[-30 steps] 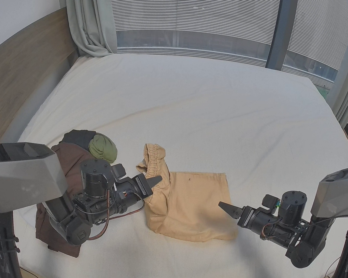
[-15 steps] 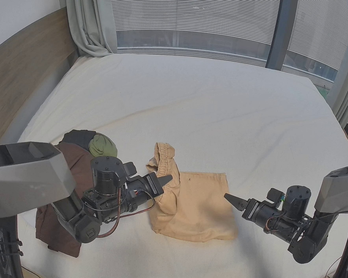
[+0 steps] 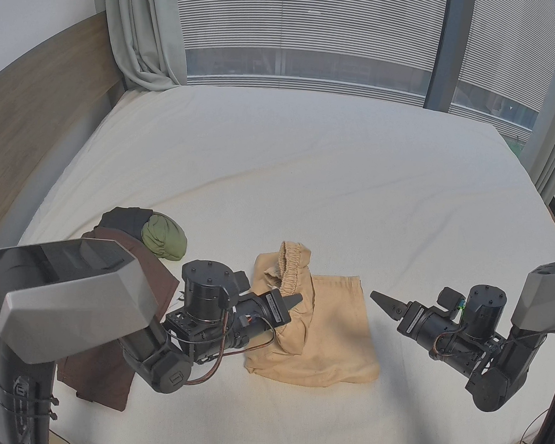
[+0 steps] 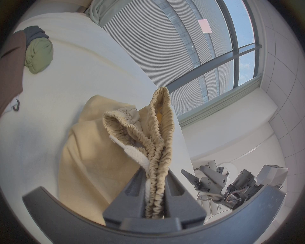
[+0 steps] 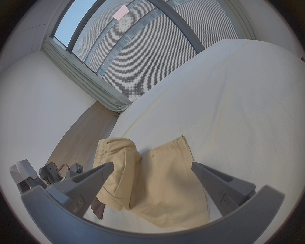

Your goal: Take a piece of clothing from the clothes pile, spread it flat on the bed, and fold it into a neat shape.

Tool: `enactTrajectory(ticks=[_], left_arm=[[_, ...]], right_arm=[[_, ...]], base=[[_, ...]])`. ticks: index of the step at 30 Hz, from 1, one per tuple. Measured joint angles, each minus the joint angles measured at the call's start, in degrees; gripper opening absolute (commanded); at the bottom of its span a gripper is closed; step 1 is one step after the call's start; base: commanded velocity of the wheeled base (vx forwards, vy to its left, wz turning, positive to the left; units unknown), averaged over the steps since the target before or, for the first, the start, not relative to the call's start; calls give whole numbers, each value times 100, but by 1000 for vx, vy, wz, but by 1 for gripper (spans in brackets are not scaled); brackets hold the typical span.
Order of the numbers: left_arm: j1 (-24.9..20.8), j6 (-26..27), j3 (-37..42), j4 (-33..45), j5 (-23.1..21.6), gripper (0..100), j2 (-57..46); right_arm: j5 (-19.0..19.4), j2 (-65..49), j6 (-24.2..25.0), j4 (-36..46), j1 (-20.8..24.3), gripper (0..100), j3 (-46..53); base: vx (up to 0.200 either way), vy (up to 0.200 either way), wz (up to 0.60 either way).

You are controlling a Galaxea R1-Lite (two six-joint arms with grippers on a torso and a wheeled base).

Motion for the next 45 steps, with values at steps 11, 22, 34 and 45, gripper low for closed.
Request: enactTrajectory(ticks=[11, 22, 34, 45], left_arm=[[-278, 0, -477, 455, 24, 0, 317], [-468, 10, -931, 717, 49, 0, 614], [-466, 40, -1006, 699, 50, 100, 811], [-449, 99, -1163, 606, 512, 100, 929]], right_arm=[[0, -41, 24, 0, -56, 100, -28], [0, -91, 87, 0, -72, 100, -55], [0, -133, 88, 0, -77, 100, -57], [0, -132, 88, 0, -56, 100, -44]], base=[[0, 0, 0], [0, 0, 0], [0, 0, 0], [0, 0, 0]])
